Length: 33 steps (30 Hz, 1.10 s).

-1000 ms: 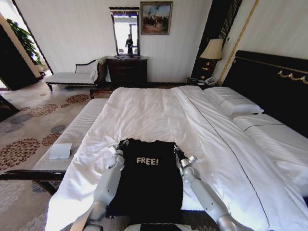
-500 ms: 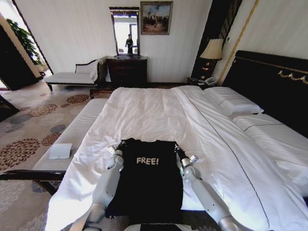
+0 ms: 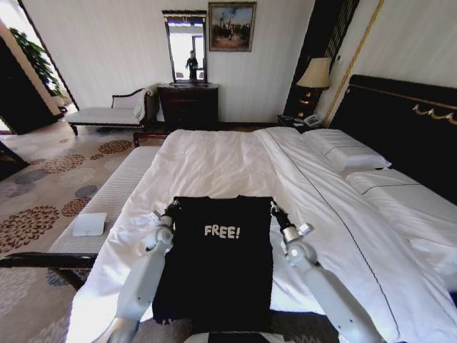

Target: Fold the clothes on the bed.

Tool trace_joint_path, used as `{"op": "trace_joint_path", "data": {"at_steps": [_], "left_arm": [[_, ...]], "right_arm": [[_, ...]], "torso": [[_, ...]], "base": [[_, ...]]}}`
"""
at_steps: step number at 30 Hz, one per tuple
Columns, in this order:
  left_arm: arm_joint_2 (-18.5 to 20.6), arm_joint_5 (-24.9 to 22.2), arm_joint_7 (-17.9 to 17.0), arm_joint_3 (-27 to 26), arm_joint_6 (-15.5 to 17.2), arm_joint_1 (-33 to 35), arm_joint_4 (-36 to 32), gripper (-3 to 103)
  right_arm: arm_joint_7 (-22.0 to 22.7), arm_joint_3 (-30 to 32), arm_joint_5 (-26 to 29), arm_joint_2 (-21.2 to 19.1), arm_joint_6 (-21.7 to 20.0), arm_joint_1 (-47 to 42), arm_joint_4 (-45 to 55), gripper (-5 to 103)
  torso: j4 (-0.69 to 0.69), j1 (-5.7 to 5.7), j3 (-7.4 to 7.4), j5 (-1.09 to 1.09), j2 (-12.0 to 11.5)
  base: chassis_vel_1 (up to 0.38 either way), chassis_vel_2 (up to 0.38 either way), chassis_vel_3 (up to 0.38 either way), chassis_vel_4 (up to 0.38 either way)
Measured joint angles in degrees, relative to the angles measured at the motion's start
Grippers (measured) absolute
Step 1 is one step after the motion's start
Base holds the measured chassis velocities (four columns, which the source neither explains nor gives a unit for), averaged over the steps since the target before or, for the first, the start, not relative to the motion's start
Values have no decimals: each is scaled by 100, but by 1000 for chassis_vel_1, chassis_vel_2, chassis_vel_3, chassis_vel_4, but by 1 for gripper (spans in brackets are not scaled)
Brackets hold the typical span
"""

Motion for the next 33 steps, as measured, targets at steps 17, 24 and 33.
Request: {"op": "trace_joint_path", "data": {"at_steps": [17,24,33], "left_arm": [[383,-787,-165,373,-3,-1512,371,0],[323,-861,131,489,-175,-1749,895,0],[685,-1033,182,370,-209,-671,29,0]], "right_arm": [[-207,-1328,1144,-633,61,2294,-785,0],[-361,-1701,1270,-484,140,2661,-1350,0],[40,-1355,1117,-821,161,1507,-356,0]], "torso": [[2,4,2,1,-1],[1,4,2,1,-1],[0,3,0,2,-1]], "base": [[0,0,0,0],[0,0,0,0],[0,0,0,0]]}}
